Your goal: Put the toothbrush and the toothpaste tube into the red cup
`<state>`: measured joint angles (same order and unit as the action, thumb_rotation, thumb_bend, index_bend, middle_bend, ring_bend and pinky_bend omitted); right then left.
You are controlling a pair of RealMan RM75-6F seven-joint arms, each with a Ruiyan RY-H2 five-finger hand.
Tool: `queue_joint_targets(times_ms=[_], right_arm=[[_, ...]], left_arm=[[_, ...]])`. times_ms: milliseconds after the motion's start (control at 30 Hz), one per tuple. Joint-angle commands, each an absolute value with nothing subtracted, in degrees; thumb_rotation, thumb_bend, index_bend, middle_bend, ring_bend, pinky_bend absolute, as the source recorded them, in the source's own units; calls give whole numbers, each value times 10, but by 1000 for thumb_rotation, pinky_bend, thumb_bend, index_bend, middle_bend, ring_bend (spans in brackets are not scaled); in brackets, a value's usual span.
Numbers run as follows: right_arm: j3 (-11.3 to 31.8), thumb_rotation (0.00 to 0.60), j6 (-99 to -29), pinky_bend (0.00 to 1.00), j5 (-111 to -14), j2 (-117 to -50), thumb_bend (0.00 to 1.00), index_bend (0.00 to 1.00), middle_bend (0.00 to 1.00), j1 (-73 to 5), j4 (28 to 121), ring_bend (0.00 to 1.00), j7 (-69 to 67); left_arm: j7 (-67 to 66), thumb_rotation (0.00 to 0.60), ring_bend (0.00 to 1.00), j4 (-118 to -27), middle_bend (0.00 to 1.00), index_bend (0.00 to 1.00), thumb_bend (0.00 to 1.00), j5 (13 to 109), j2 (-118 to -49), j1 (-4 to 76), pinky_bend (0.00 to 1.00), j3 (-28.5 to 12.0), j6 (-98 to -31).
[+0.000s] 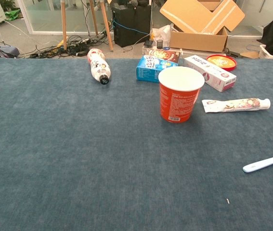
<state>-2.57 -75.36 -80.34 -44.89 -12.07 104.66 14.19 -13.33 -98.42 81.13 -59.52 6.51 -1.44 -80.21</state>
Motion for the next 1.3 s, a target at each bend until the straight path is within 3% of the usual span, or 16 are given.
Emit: queue_joint_targets(times_ms=[33,300,500,667,900,1167,1300], right_arm=[[-22,600,-744,637,-802,-454,11,230,350,-124,1040,313,138],[-15,600,-731,637,-813,-448,12,230,353,-129,1051,312,150],[-6,600,-705,651,-810,-445,11,254,424,-146,1069,343,171],[13,600,-672,702,-792,-465,12,292,566,-177,1073,477,217],[31,600,-633,778,-760,-510,12,315,694,-219,1089,592,306],[22,600,-573,993,-727,-577,20,335,984,-264,1092,850,383],[11,600,-556,1000,-712,-614,65,365,1000,-277,1074,923,418]], left_arm=[[-139,600,204,-981,304,309,172,806,-598,65,268,-14,-799],[-165,600,205,-1000,304,309,171,802,-597,63,269,-14,-806],[-156,600,204,-1002,304,309,172,800,-602,62,269,-14,-806],[-181,600,204,-994,304,309,172,806,-612,61,269,-13,-816],[-184,600,204,-999,304,309,172,817,-611,52,269,-12,-837],[-146,600,204,-1001,304,310,171,822,-600,47,269,-11,-840],[-134,600,204,-1006,304,312,172,824,-596,45,269,-11,-842]])
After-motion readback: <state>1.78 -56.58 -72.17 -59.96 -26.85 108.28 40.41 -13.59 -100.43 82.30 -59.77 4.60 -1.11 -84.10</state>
